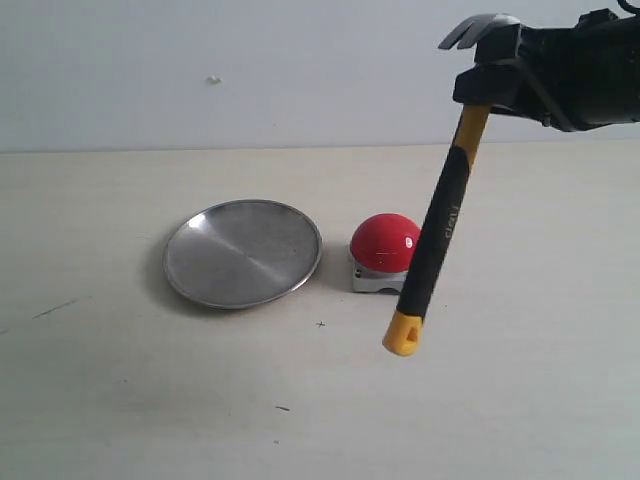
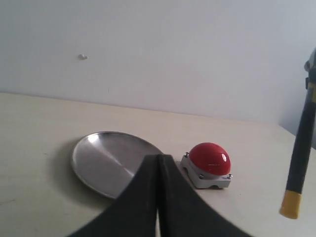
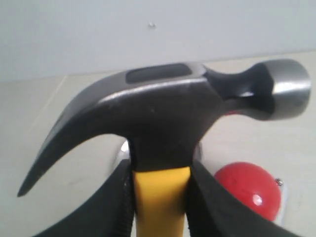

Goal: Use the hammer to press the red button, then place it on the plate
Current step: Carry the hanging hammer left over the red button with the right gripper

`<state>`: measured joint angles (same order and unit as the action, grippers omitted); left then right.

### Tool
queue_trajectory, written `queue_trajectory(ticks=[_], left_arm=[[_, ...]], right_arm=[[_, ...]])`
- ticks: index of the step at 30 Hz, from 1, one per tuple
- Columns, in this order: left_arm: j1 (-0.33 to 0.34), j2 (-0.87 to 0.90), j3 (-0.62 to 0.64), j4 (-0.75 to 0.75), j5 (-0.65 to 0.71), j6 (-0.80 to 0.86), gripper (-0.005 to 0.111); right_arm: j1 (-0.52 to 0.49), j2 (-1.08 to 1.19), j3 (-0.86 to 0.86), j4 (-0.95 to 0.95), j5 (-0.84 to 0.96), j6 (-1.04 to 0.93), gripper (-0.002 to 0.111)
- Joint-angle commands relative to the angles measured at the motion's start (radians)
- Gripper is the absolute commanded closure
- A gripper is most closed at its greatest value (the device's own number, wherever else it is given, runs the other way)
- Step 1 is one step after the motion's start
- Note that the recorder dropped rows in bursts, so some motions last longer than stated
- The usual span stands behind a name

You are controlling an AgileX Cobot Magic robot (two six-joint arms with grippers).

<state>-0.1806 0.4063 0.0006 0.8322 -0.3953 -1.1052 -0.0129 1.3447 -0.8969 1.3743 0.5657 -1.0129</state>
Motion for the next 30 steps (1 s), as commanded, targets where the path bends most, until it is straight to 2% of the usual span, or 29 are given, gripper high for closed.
queue_trajectory(ticks=[1, 9, 14, 22, 30], left_arm=[[-0.008, 0.003, -0.001, 0.028, -0.030, -0.017, 0.107], [-0.008, 0.003, -0.001, 0.028, -0.043, -0.043, 0.107], [-0.008, 0.003, -0.001, 0.085, -0.098, -0.076, 0.107], [-0.008, 0.003, -0.001, 0.155, -0.103, -0.080, 0.107], [-0.008, 0.003, -0.001, 0.188, -0.108, -0.088, 0.107]], right_arm=[[0.032, -0.019, 0.059, 0.370, 0.047, -0.303, 0.108], [0.145, -0.014, 0.062, 0.370, 0.003, -0.306, 0.108], [0.178, -0.012, 0.062, 0.370, 0.003, -0.313, 0.108], [0.256, 0.060, 0.062, 0.370, -0.013, -0.313, 0.108], [0.269, 0.122, 0.062, 0.370, 0.009, -0.330, 0.108]])
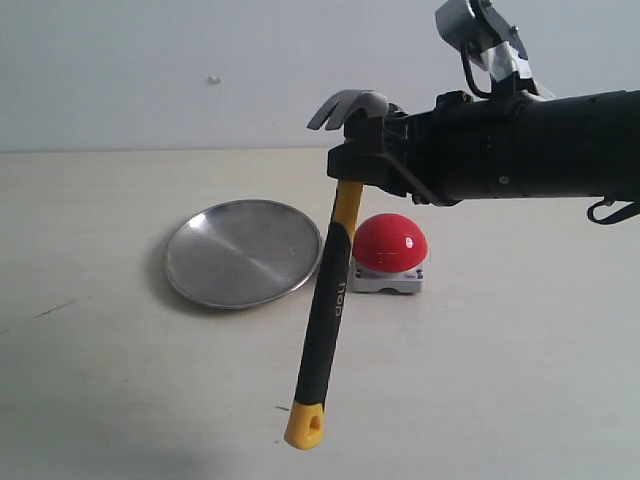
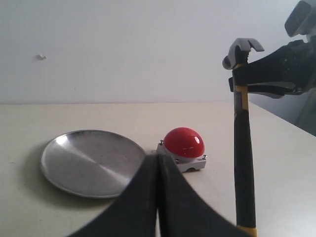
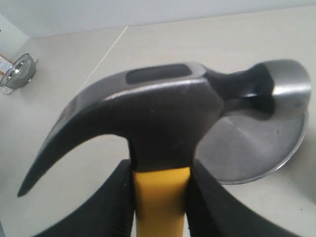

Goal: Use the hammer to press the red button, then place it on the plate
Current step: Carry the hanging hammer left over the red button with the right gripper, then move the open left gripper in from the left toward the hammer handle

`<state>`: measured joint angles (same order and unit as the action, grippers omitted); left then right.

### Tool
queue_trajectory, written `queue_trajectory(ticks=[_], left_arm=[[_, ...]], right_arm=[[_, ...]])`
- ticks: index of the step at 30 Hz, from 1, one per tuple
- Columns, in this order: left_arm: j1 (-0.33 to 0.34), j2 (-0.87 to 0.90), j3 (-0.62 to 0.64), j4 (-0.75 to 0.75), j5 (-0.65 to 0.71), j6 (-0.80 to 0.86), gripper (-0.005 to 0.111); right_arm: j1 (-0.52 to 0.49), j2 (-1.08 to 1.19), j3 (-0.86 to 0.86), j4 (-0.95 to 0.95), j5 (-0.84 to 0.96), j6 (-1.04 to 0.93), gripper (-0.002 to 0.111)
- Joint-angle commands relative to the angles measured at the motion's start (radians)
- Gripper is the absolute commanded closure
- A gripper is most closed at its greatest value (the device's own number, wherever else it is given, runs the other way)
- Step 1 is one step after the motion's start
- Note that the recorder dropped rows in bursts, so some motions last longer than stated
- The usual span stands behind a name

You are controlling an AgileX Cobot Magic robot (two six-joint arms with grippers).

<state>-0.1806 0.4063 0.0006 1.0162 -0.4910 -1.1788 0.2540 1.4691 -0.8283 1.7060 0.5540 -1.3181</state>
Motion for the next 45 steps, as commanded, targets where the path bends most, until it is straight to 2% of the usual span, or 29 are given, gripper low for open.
queue_trajectory(ticks=[1, 8, 12, 16, 22, 23, 27, 31, 41, 45], left_arm=[[-0.008, 0.003, -0.001, 0.004, -0.014, -0.021, 0.107], [-0.008, 0.027, -0.001, 0.045, -0.020, -0.061, 0.107], [-0.008, 0.099, -0.001, 0.043, -0.027, -0.055, 0.107], [-0.008, 0.156, -0.001, 0.021, -0.099, -0.027, 0.107], [-0.008, 0.300, -0.041, 0.057, -0.089, -0.032, 0.107], [-0.008, 0.327, -0.049, 0.062, -0.089, -0.032, 0.105], [-0.008, 0.433, -0.107, 0.178, -0.108, -0.140, 0.083], [-0.008, 0.528, -0.176, 0.278, -0.211, -0.231, 0.066], [-0.008, 0.741, -0.321, 0.357, -0.315, -0.278, 0.064], [-0.043, 0.815, -0.348, 0.357, -0.304, -0.262, 0.060]], right_arm=[[0.002, 0.000, -0.007, 0.038, 0.020, -0.024, 0.108], [0.002, 0.010, -0.007, 0.038, 0.022, -0.024, 0.108], [0.002, 0.014, -0.007, 0.038, 0.031, -0.027, 0.108], [0.002, 0.014, -0.009, 0.038, 0.017, -0.023, 0.108], [0.002, 0.014, -0.009, 0.038, 0.013, -0.014, 0.108], [0.002, 0.014, -0.009, 0.038, 0.013, -0.014, 0.108], [0.002, 0.014, -0.009, 0.038, 0.014, -0.014, 0.108], [0.002, 0.014, -0.009, 0.038, 0.002, -0.012, 0.108], [0.002, 0.014, -0.009, 0.038, -0.030, 0.020, 0.108], [0.002, 0.014, -0.009, 0.038, -0.080, 0.020, 0.108]])
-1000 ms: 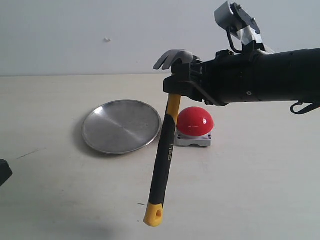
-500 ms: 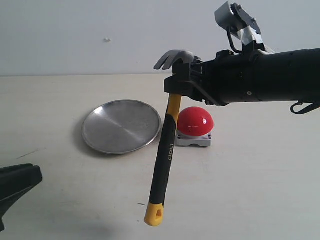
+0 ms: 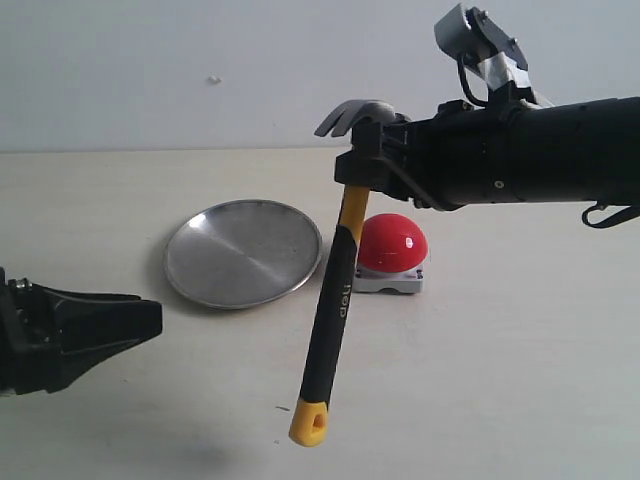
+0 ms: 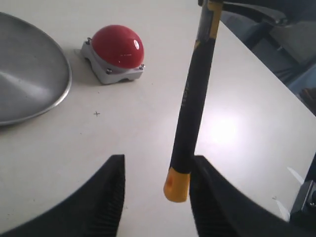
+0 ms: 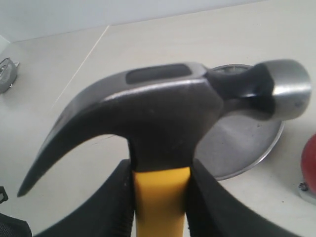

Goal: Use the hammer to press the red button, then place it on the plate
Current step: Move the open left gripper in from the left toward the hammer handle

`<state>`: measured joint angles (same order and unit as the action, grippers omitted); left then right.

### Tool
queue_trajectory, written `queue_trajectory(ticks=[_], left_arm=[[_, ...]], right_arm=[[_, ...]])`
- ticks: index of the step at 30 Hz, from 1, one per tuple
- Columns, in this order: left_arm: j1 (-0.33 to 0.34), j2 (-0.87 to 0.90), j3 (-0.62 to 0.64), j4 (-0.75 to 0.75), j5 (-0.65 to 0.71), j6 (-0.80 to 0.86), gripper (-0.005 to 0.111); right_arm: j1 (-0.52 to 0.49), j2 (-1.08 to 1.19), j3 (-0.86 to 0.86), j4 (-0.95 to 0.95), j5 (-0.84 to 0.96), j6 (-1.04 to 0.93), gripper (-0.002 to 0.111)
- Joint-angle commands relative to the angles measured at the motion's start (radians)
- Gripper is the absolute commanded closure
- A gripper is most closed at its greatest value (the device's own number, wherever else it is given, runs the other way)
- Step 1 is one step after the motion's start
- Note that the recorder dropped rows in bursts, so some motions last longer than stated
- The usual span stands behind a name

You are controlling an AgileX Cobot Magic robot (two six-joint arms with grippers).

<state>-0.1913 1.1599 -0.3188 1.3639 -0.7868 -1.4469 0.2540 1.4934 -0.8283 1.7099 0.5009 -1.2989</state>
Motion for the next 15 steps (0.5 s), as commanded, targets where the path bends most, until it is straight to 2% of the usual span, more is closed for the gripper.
queue_trajectory(ticks=[1, 9, 15], left_arm=[[-0.057, 0.088, -0.041, 0.009, -0.008, 0.006, 0.056], [-0.240, 0.246, -0.165, 0.000, 0.065, 0.063, 0.054], [-0.306, 0.366, -0.258, -0.004, 0.076, 0.066, 0.054]], right_arm=[[0.002, -0.010, -0.009, 0.035, -0.037, 0.001, 0.108], [0.002, -0.010, -0.009, 0.035, -0.039, 0.018, 0.108], [0.002, -0.010, -0.009, 0.035, -0.023, 0.018, 0.108]])
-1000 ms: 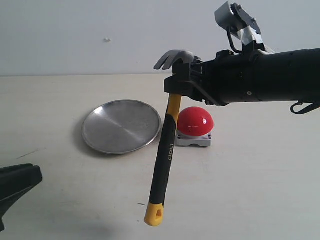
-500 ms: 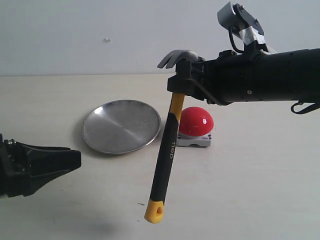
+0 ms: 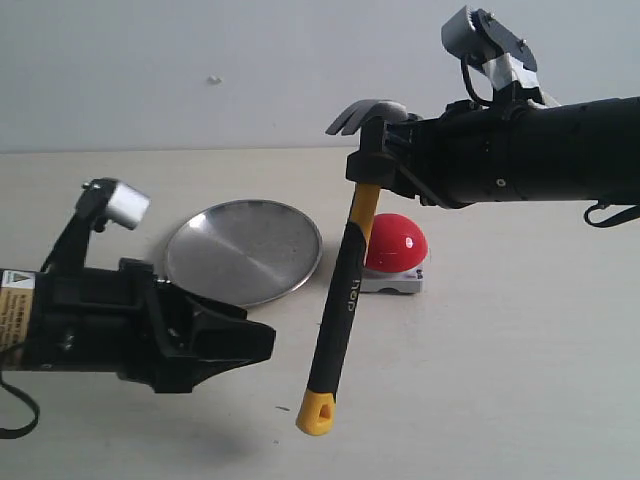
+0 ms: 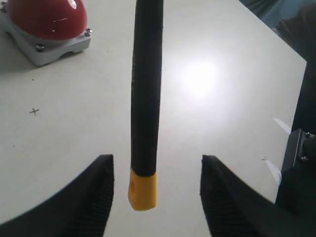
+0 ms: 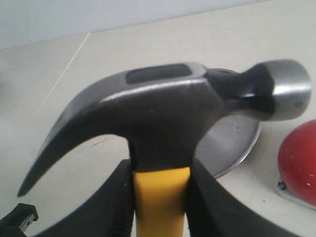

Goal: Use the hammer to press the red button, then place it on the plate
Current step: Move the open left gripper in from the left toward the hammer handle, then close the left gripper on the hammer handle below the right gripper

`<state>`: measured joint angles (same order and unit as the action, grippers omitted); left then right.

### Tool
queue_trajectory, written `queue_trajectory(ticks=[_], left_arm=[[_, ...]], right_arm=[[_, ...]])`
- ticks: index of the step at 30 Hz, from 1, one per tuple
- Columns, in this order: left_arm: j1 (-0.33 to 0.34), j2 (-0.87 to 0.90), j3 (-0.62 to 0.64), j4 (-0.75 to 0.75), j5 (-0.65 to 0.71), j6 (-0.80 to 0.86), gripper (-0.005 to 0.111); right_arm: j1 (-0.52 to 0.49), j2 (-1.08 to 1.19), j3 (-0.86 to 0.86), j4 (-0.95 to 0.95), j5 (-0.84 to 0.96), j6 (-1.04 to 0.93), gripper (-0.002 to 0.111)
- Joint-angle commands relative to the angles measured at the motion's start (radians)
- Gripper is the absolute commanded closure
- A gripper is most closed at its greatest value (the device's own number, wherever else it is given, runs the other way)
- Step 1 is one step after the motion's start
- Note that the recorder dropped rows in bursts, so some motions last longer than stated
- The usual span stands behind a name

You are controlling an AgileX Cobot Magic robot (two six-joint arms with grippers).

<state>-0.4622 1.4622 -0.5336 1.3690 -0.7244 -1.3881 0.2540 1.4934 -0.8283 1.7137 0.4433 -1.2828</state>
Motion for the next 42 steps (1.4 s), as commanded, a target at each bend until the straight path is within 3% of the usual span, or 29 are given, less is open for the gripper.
queue_trajectory(ticks=[1, 14, 19, 23, 27, 42], left_arm=[[-0.043, 0.084, -0.051, -0.018, 0.013, 0.009, 0.054], [-0.130, 0.239, -0.194, -0.015, 0.059, 0.023, 0.054], [-0.166, 0.248, -0.230, -0.013, 0.152, 0.023, 0.054], [-0.168, 0.248, -0.249, -0.015, 0.147, 0.021, 0.054], [-0.168, 0.273, -0.249, -0.015, 0.154, 0.020, 0.043], [-0.168, 0.314, -0.264, -0.018, 0.159, 0.015, 0.043]], right_arm=[[0.002, -0.010, -0.009, 0.031, 0.034, 0.002, 0.108], [0.002, -0.010, -0.009, 0.031, 0.023, 0.027, 0.108], [0.002, -0.010, -0.009, 0.031, 0.012, 0.029, 0.108], [0.002, -0.010, -0.009, 0.031, 0.016, 0.031, 0.108], [0.002, -0.010, -0.009, 0.031, 0.014, 0.036, 0.108], [0.002, -0.010, -0.009, 0.031, 0.028, 0.032, 0.108]])
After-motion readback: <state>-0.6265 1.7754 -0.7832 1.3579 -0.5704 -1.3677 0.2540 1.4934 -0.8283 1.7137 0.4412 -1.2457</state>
